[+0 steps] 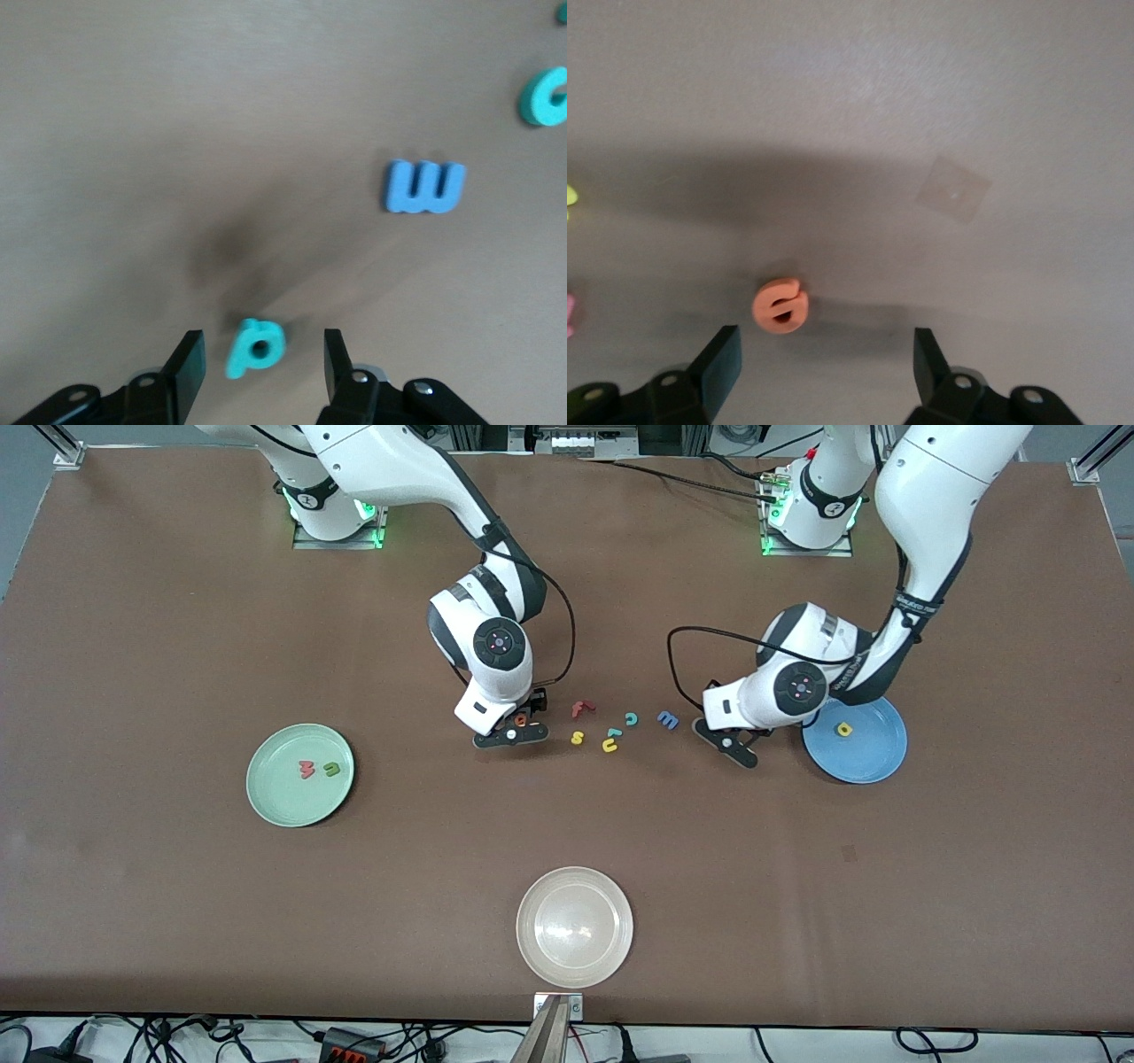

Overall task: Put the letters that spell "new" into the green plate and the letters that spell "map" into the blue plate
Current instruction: 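Grasp the orange 6 with the right gripper while the left gripper grasps cyan p, then drop the cyan p on the blue plate while the right gripper carries the 6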

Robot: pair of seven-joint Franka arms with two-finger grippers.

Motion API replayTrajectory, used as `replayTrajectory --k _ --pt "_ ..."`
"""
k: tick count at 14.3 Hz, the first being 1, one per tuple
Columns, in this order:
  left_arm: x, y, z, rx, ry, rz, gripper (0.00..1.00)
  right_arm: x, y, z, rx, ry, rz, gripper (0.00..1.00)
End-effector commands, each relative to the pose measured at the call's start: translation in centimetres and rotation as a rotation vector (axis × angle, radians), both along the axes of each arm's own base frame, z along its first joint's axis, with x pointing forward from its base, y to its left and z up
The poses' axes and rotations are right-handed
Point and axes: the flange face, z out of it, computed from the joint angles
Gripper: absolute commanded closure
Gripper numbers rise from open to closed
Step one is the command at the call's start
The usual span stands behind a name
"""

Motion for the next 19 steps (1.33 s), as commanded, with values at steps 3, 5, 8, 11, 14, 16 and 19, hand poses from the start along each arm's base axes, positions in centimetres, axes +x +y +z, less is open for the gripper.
replayTrajectory --k 3,5,8,11,14,16,19 --pt "-0.5 1.0 0.1 0.050 -0.064 -0.056 0.41 0.0 1.1 -0.4 0.024 -0.003 -0.010 0.24" --pt "-1.1 0.8 -0.5 0.042 -0.070 -0.059 0.42 0.1 1.2 -1.2 0.028 -0.012 -0.008 0.29" --pt "-2.0 0.9 -1.1 0.047 -0.054 -0.064 0.70 0.3 1.3 -1.9 0.036 -0.025 -0.015 0.31" --pt "-2.0 0.9 -1.1 0.050 -0.052 -0.066 0.85 0.3 1.3 -1.9 0.036 -0.025 -0.014 0.35" --pt "-0.8 2.3 1.6 0.090 -0.051 -0.052 0.87 0.3 1.3 -1.9 0.038 -0.026 -0.009 0.58" --pt "1.8 3.7 6.0 0.154 -0.016 -0.040 0.87 0.5 1.3 -1.7 0.041 -0.029 -0.006 0.73" --pt "5.2 6.1 10.5 0.186 0.039 -0.042 0.86 1.0 0.8 -1.5 0.042 -0.031 -0.009 0.84"
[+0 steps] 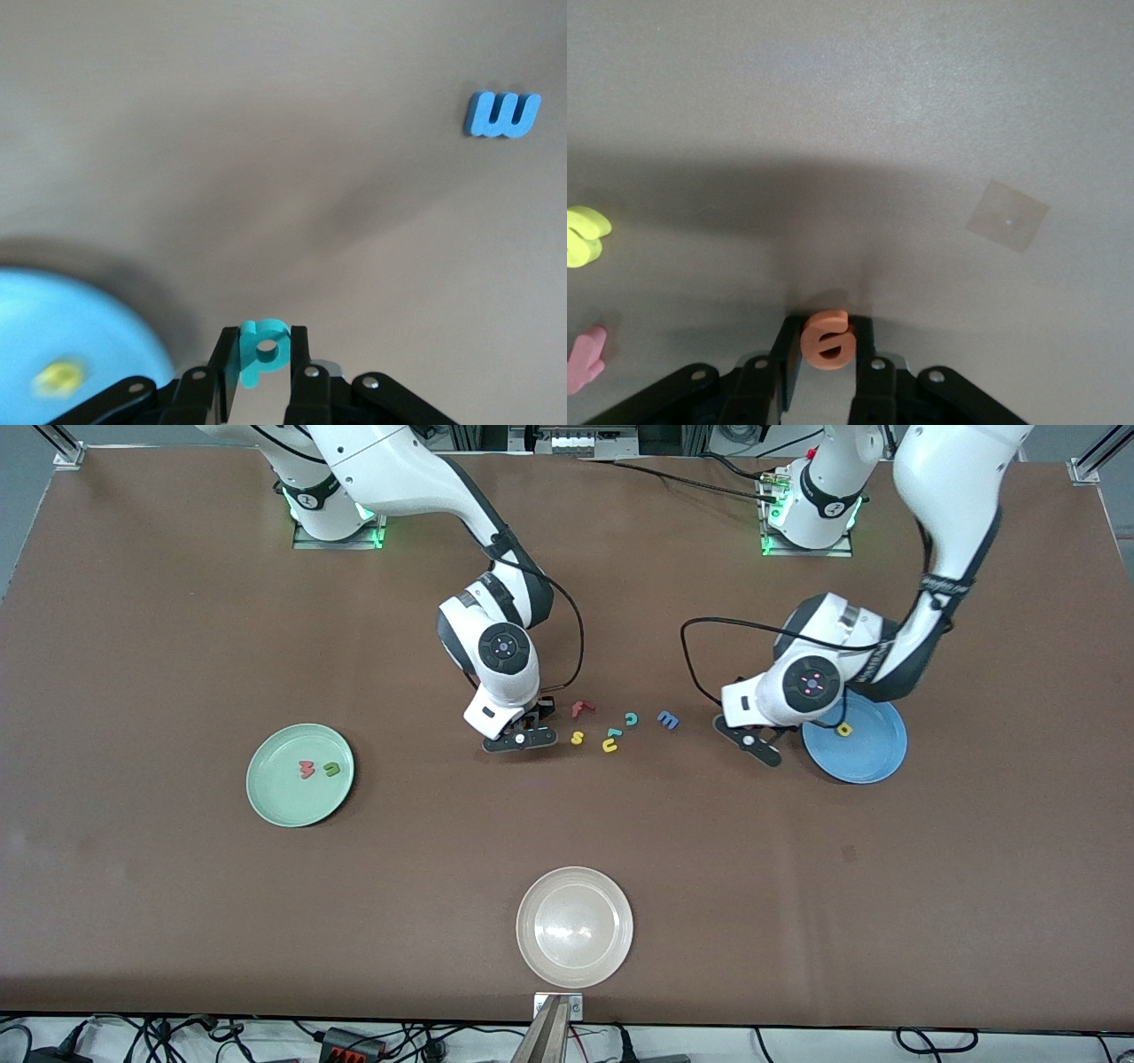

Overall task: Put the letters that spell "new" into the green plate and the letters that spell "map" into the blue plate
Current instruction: 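Drop the cyan p on the blue plate while the right gripper carries the 6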

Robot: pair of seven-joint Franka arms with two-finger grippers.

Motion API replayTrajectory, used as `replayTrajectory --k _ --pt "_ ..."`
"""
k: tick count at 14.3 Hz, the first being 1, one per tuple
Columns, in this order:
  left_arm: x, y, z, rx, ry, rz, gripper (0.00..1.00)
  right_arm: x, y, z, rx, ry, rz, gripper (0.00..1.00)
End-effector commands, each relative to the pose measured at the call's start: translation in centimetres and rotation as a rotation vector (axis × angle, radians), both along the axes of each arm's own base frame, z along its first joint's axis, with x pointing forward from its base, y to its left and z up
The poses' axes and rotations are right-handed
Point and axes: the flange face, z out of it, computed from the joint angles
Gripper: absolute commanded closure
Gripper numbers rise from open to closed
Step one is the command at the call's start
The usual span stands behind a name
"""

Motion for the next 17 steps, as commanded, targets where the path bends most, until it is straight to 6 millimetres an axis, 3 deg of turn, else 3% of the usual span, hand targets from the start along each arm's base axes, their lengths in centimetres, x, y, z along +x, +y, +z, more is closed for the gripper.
replayTrajectory --k 1,2,3,5,7,8,9,11,14,17 --pt "2.7 3.7 3.0 0.016 0.016 -0.033 0.86 0.9 -0.4 0.4 0.009 -0.002 -0.006 0.86" --pt "3.5 6.6 2.7 0.013 0.018 -0.034 0.86 1.2 -0.4 0.8 0.013 -0.009 -0.009 0.87" --pt "3.8 8.4 1.8 0.005 0.032 -0.043 0.85 1.7 -1.0 1.8 0.011 -0.009 -0.020 0.88" --pt "3.6 9.6 0.5 0.028 0.048 -0.056 0.81 4.8 -5.7 3.7 -0.020 0.014 -0.089 0.88" --pt "3.7 10.8 -0.4 0.021 0.051 -0.040 0.66 8.0 -12.3 5.0 -0.049 0.072 -0.102 0.88" --pt "3.9 11.4 -0.9 0.015 0.052 -0.028 0.27 9.1 -15.1 5.6 -0.049 0.099 -0.083 0.89" --pt "3.9 11.4 -0.8 0.014 0.049 -0.028 0.00 10.3 -18.5 5.9 -0.049 0.113 -0.071 0.88" --pt "3.8 10.4 -0.2 0.015 0.043 -0.033 0.00 11.1 -23.8 6.0 -0.038 0.143 -0.026 0.88" --pt "4.0 8.7 0.6 -0.013 0.030 -0.031 0.00 10.8 -27.5 5.7 -0.038 0.166 -0.026 0.89" --pt "3.4 3.2 1.4 -0.095 0.014 0.089 0.00 10.9 -30.9 5.2 -0.047 0.179 -0.001 0.89"
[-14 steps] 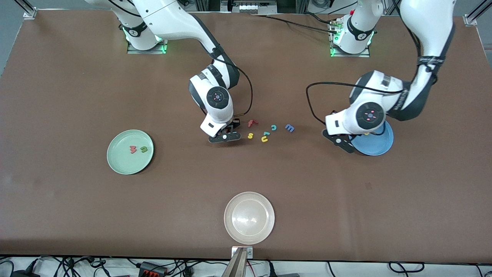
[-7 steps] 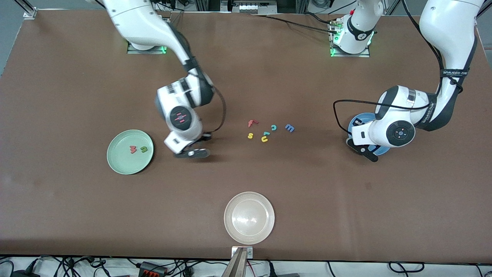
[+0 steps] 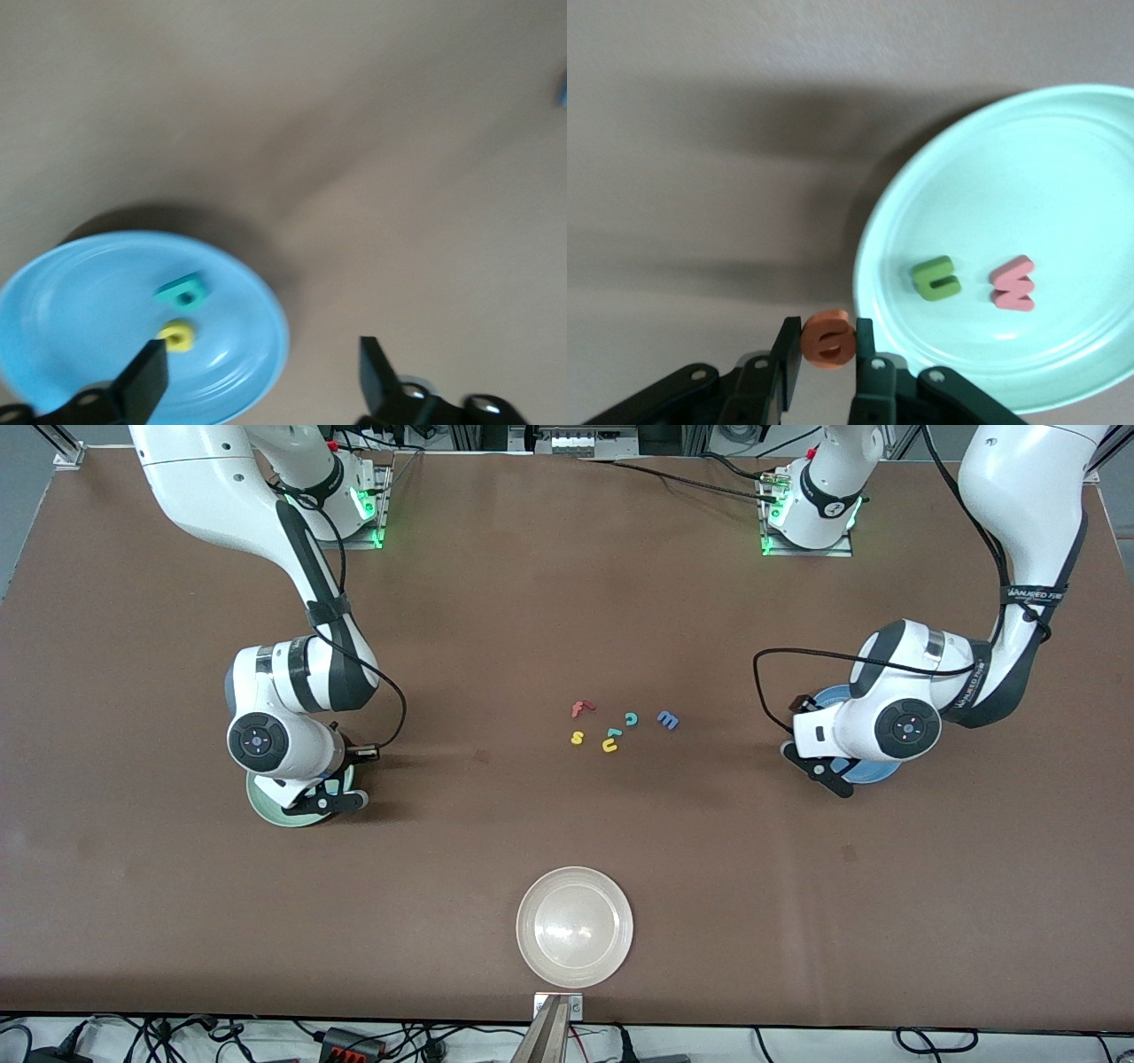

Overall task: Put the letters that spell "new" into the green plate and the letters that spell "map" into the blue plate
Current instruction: 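Drop the cyan p on the blue plate while the right gripper carries the 6, then release the 6 on the green plate while the left gripper grasps blue e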

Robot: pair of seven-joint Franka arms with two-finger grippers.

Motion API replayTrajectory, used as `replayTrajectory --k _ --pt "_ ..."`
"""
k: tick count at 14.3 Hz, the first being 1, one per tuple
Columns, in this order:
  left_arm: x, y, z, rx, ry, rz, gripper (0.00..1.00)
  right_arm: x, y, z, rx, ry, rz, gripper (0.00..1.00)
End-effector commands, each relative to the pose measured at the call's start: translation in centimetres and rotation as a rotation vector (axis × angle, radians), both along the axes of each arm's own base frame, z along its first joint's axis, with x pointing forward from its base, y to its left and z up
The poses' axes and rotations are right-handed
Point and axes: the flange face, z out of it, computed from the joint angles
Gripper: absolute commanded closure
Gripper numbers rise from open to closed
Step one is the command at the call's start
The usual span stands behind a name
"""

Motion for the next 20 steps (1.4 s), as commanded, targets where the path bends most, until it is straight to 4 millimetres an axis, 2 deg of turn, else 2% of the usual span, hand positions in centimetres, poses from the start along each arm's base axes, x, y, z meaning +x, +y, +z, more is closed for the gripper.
replayTrajectory --k 1,3,5,8,10,12,14,16,18,20 --pt "-0.7 -5.7 1.2 -0.027 -0.041 0.110 0.00 -1.0 -3.0 -0.2 0.004 0.020 0.040 0.89" --pt "-1.8 -10.0 0.0 0.008 -0.062 0.209 0.00 -1.7 -4.1 -0.5 0.006 0.042 0.030 0.88" --pt "-2.0 -11.4 -1.5 0.024 -0.077 0.333 0.00 -1.9 -4.4 0.0 0.011 0.047 0.034 0.88" --pt "-2.2 -12.1 -2.2 0.071 -0.074 0.507 0.00 -1.7 -6.5 -0.6 0.013 0.055 0.039 0.88" --pt "-3.5 -14.9 -3.1 0.139 -0.065 0.653 0.00 -1.7 -7.3 -1.2 0.012 0.063 0.043 0.88" --pt "-4.0 -16.5 -4.4 0.193 -0.069 0.884 0.00 -1.6 -8.0 -2.0 0.014 0.068 0.061 0.88" --pt "-5.7 -20.2 -6.0 0.237 -0.071 1.060 0.00 -1.8 -8.0 -3.1 0.010 0.076 0.058 0.88" --pt "-6.0 -20.2 -7.6 0.260 -0.050 1.131 0.00 -1.8 -8.0 -3.1 0.007 0.075 0.052 0.88" --pt "-7.3 -20.5 -9.4 0.258 -0.035 1.124 0.00 -1.8 -8.1 -3.6 0.005 0.078 0.051 0.87" --pt "-7.9 -19.6 -10.2 0.256 -0.030 1.134 0.00 -1.8 -8.1 -3.9 0.003 0.075 0.053 0.85"
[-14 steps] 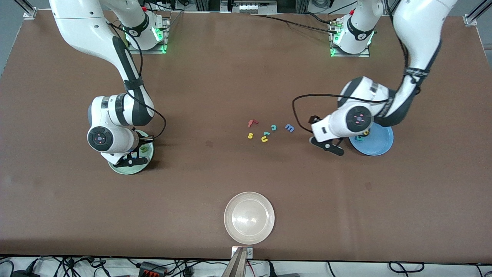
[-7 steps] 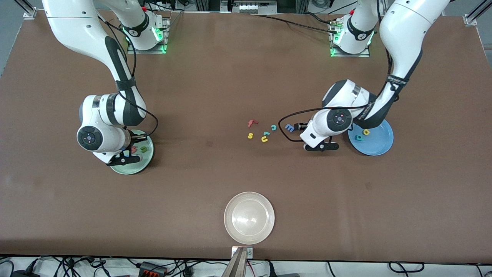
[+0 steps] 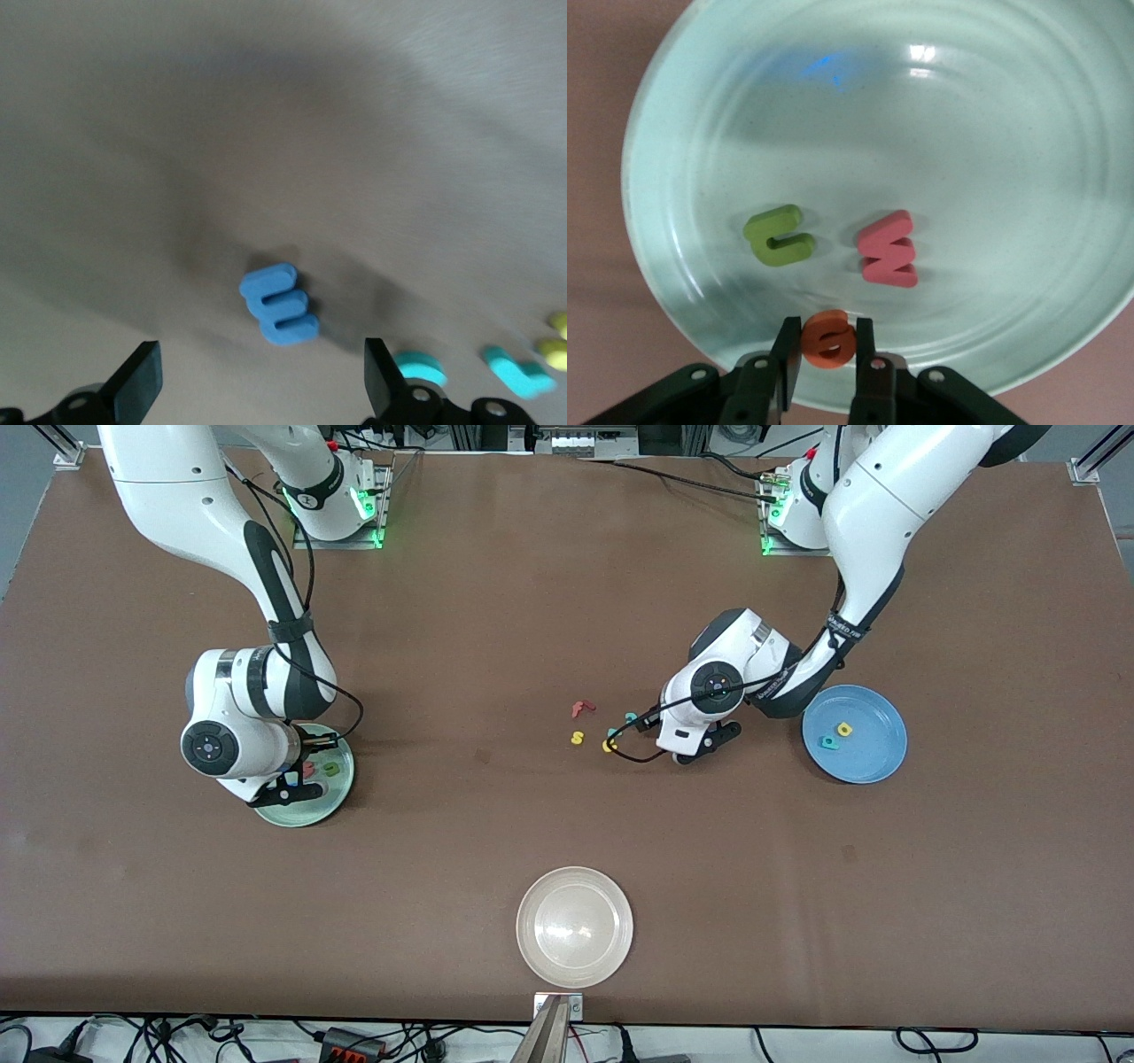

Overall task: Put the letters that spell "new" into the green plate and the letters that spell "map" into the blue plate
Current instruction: 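Release the 6 on the green plate while the left gripper grasps blue e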

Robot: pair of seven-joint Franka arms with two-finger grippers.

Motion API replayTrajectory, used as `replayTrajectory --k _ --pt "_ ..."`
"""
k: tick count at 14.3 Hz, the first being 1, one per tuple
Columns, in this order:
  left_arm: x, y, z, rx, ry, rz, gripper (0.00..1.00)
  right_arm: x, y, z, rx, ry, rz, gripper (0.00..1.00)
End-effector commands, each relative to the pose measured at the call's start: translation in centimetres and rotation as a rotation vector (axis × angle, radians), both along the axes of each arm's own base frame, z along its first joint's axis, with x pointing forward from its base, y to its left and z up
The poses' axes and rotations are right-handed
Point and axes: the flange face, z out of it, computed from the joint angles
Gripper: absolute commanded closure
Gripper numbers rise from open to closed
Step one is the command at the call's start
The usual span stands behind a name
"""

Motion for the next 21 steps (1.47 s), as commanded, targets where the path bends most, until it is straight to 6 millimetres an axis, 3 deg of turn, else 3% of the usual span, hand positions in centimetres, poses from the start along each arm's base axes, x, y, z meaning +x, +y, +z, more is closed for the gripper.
replayTrajectory --k 1,2,3,4,5,7,11,14,18,21 --pt "-0.6 0.9 -0.6 -0.004 0.004 0.027 0.25 -0.2 -0.1 -0.4 0.002 -0.003 0.011 0.85" --pt "-0.8 0.6 -0.7 -0.005 0.006 0.021 0.49 -0.2 -0.1 -0.3 0.003 -0.003 0.013 0.83" --pt "-0.9 0.6 -0.7 -0.003 0.007 0.019 0.57 -0.2 -0.1 -0.2 0.002 -0.002 0.010 0.62" --pt "-0.9 0.6 -0.8 -0.003 0.008 0.018 0.64 -0.1 -0.1 -0.1 0.003 -0.005 0.005 0.10" --pt "-1.1 0.3 -0.8 -0.004 0.007 0.014 0.70 0.3 0.1 0.7 0.005 -0.017 0.009 0.00" --pt "-0.9 0.4 -0.5 -0.004 0.004 0.014 0.80 1.4 0.2 3.3 0.016 -0.060 0.010 0.00" --pt "-0.4 0.8 0.3 0.009 0.004 0.012 0.81 3.7 0.7 11.1 0.051 -0.150 0.008 0.00" --pt "0.4 1.7 3.4 0.066 0.029 -0.031 0.81 4.7 1.0 19.0 0.064 -0.137 -0.022 0.00" --pt "0.2 0.7 3.0 0.053 0.025 -0.072 0.75 4.9 0.4 29.1 0.048 -0.082 -0.053 0.00" --pt "0.5 0.5 2.2 -0.005 -0.002 -0.150 0.65 5.5 -2.1 31.7 0.034 -0.134 -0.078 0.00"
